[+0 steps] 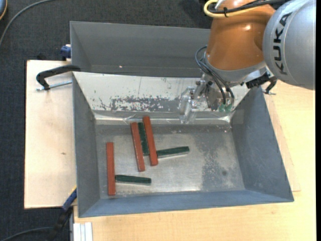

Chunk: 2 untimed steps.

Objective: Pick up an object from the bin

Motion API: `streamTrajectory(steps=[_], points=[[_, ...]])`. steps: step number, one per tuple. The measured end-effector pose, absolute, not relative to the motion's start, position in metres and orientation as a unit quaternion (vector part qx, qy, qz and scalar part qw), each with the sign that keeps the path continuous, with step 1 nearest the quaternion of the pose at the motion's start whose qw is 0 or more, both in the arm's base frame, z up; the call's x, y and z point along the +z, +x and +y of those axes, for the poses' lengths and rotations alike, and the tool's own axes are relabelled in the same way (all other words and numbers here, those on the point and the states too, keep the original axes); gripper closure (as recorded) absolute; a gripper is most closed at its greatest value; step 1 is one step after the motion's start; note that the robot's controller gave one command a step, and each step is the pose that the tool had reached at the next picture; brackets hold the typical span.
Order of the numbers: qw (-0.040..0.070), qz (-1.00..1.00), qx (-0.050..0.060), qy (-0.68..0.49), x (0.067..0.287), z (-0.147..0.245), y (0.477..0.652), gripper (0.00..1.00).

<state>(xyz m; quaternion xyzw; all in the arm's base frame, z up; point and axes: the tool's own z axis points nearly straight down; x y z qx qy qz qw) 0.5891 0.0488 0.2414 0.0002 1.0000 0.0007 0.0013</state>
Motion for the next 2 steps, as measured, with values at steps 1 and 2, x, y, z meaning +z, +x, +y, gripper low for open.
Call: streamTrajectory(steps=[1, 2], points=[[-0.003, 0.991, 0.000, -0.133, 0.1590, 0.0223, 0.5486, 1.00], [0.000, 0.991, 0.000, -0.133, 0.1614, 0.0231, 0.5502, 0.00]])
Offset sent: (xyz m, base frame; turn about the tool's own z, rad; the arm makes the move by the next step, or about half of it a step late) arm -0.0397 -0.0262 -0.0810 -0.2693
